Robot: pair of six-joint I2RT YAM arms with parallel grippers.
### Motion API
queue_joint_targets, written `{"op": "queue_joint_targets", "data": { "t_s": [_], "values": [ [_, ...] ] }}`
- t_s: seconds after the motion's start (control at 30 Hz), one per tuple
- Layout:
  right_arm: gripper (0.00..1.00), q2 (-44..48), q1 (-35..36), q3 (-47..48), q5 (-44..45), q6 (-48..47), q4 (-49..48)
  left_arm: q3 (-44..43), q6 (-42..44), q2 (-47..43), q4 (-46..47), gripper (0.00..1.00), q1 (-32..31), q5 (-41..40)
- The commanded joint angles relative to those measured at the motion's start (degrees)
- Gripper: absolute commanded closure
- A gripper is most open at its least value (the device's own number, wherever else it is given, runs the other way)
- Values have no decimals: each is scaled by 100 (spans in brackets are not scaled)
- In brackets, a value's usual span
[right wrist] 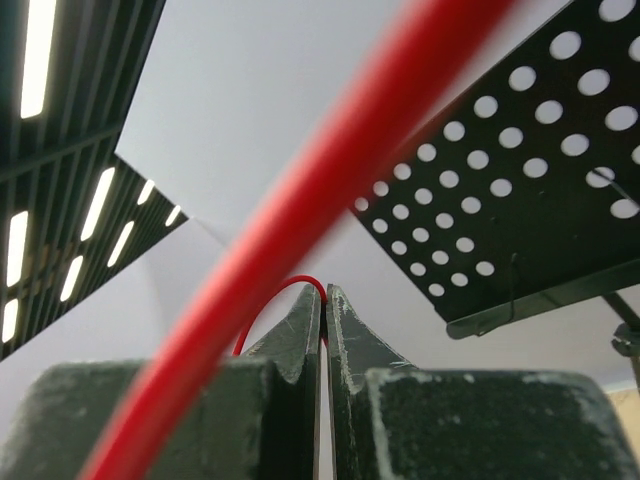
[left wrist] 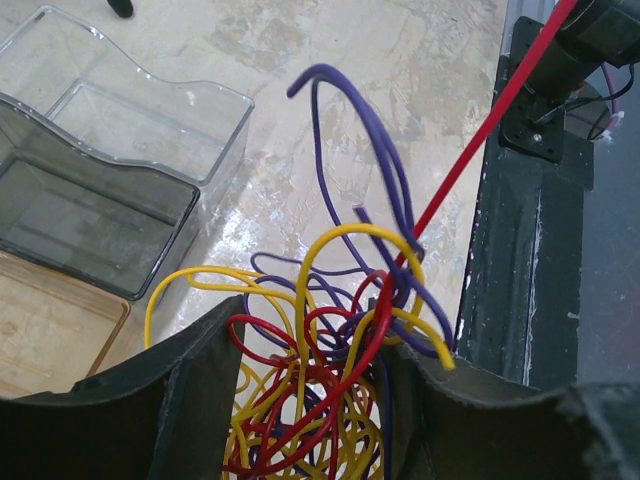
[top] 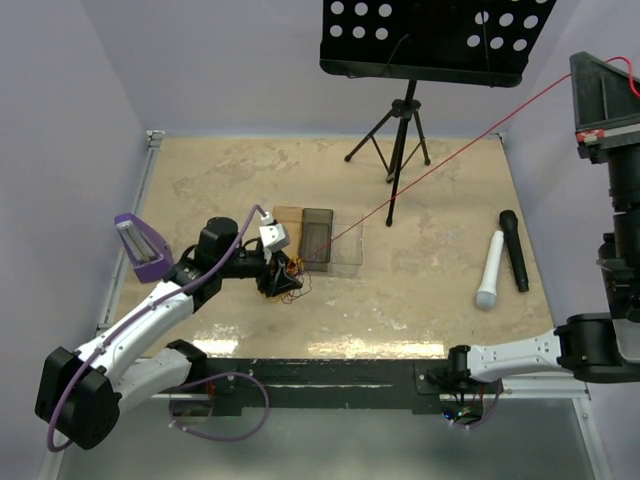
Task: Untangle the cables
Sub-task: Untie the cable.
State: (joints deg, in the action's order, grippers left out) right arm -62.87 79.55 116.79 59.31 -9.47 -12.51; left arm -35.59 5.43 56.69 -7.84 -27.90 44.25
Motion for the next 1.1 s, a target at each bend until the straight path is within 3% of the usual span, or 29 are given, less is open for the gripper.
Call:
{"op": "queue_joint_targets", "data": {
  "t_s": [0.0, 0.07, 0.2, 0.43, 0.53, 0.63, 0.77, 0.9, 1.07],
  "values": [
    [100, 117, -1, 134, 239, -433, -401, -220, 151, 106, -121, 39, -14, -66],
    [100, 152, -1, -94, 248, -223, -261, -298, 204, 97, -209, 30, -14, -57],
    [100, 170, -9, -770, 380, 619, 484, -571, 283, 62, -525, 27, -14, -22],
    [100, 600, -1, -2913, 187, 3220, 2190, -1177, 545, -149, -1078, 60, -14, 365],
    [100, 977, -1, -3907, 55, 4407, 2840, -1476, 976, -149, -1579, 61, -14, 199],
    [100, 1146, -9, -4655, -77, 5181, 3314, -1512, 1302, -167, -1835, 56, -14, -30],
    [100, 795, -10, -4588, 159, 6429, 4895, -1494, 1373, -158, -1871, 51, -14, -92],
    [100, -117, -1, -4200, 283, 7616, 6609, -1547, 1294, -18, -1844, 50, -5, -39],
    [100, -1077, -1, -4331, -234, 8005, 7403, -1696, 1302, 123, -1950, 50, -14, 31]
  ]
}}
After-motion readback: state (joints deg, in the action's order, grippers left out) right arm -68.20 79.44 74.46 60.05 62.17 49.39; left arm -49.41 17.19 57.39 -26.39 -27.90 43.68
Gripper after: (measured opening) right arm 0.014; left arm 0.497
